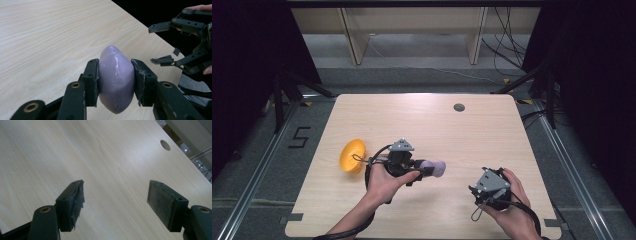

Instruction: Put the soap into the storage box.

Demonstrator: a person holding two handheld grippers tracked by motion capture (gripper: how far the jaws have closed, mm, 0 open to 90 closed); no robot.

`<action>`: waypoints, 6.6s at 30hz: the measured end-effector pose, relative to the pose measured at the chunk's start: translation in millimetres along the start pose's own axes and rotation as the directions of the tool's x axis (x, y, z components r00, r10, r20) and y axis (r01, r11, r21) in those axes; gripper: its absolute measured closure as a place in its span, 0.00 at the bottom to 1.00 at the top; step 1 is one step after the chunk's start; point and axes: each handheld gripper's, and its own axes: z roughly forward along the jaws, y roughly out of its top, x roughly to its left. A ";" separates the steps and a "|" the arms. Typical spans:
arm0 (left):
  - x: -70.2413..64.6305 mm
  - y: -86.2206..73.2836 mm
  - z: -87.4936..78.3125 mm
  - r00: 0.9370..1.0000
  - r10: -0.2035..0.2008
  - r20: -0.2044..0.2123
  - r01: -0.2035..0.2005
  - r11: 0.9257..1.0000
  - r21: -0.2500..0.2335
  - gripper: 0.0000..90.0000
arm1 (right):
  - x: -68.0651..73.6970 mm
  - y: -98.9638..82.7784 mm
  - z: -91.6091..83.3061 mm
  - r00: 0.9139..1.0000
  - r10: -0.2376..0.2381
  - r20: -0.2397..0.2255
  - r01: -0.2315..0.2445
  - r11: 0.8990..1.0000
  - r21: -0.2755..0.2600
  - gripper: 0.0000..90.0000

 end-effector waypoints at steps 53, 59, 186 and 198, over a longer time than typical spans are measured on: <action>31.9 -12.3 -49.4 0.988 -0.026 -0.151 0.015 0.997 -0.073 0.66 | -9.3 -10.3 3.5 0.997 0.075 -0.033 -0.075 0.997 -0.012 0.35; 37.8 -14.5 -55.5 0.985 -0.037 -0.169 0.023 0.996 -0.084 0.65 | -8.7 -10.3 3.2 0.996 0.085 -0.029 -0.086 0.996 -0.009 0.35; 127.3 -84.4 -122.9 0.754 -0.216 -0.621 0.108 0.972 -0.208 0.53 | -5.9 -9.7 4.6 0.996 0.074 -0.039 -0.074 0.997 0.013 0.34; 87.4 -148.3 -137.9 0.834 -0.219 -0.507 0.065 0.950 -0.304 0.45 | -7.5 -11.7 4.6 0.994 0.102 -0.047 -0.101 0.995 0.008 0.34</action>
